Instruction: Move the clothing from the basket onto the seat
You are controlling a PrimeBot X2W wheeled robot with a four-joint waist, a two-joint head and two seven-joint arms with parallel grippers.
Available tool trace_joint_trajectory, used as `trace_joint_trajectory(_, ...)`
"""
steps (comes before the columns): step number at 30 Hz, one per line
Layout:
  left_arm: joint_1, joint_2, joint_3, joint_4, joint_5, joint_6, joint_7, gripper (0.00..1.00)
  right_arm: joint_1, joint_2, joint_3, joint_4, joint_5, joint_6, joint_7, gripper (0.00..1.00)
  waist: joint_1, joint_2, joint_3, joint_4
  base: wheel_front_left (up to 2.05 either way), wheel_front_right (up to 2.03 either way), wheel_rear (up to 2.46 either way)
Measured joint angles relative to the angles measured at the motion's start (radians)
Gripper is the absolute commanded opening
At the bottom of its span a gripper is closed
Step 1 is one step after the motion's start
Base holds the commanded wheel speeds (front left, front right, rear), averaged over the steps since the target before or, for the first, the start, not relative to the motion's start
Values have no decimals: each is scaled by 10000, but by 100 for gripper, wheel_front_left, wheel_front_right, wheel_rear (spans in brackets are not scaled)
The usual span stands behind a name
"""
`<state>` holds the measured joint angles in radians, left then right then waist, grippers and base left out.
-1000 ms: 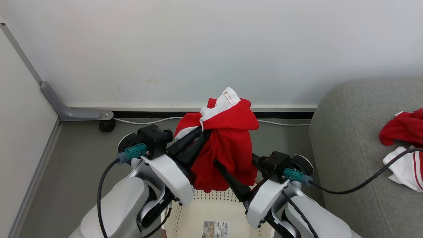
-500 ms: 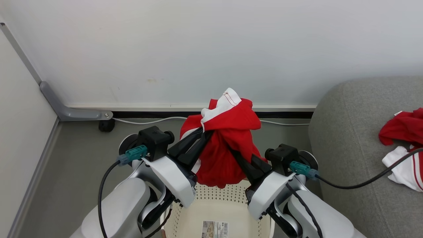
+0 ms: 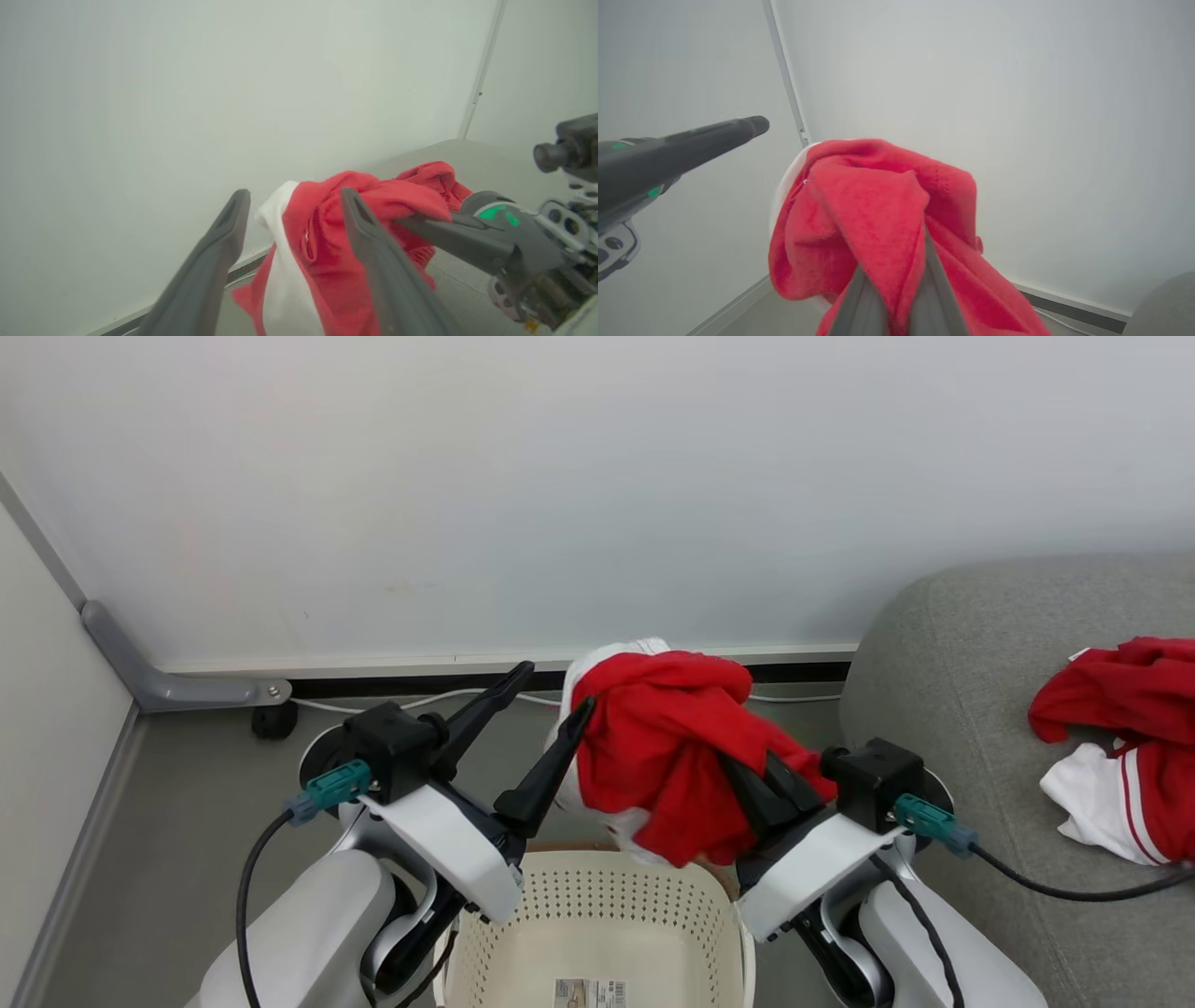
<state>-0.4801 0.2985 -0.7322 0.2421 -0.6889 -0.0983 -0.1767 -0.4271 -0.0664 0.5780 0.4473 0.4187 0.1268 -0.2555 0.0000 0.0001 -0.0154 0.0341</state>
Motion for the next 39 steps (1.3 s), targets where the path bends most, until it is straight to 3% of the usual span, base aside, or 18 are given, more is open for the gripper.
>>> trace_joint_trajectory(11, 1187, 385, 713, -477, -263, 895, -445, 100, 1250, 27, -1799, -1241, -222, 0, 0, 0, 0, 0, -291, -426, 0, 0, 0)
trace_joint_trajectory(26, 2867, 629, 1891, -583, -412, 1766, -715, 100, 2473, 71, -2566, -2048, -242, 0, -2, 0, 0, 0, -476, -1182, 0, 0, 0)
trace_joint_trajectory(33, 3842, 644, 2826, -621, -412, 2011, -717, 100, 3185, 107, -3143, -2543, -253, -2, 0, 0, 0, 0, -568, -1147, 0, 0, 0)
trace_joint_trajectory(39, 4386, 608, 3198, -652, -73, 1946, -748, 100, 3657, 125, -3440, -2790, -433, 0, -2, 0, 0, 0, -548, -1150, 0, 0, 0)
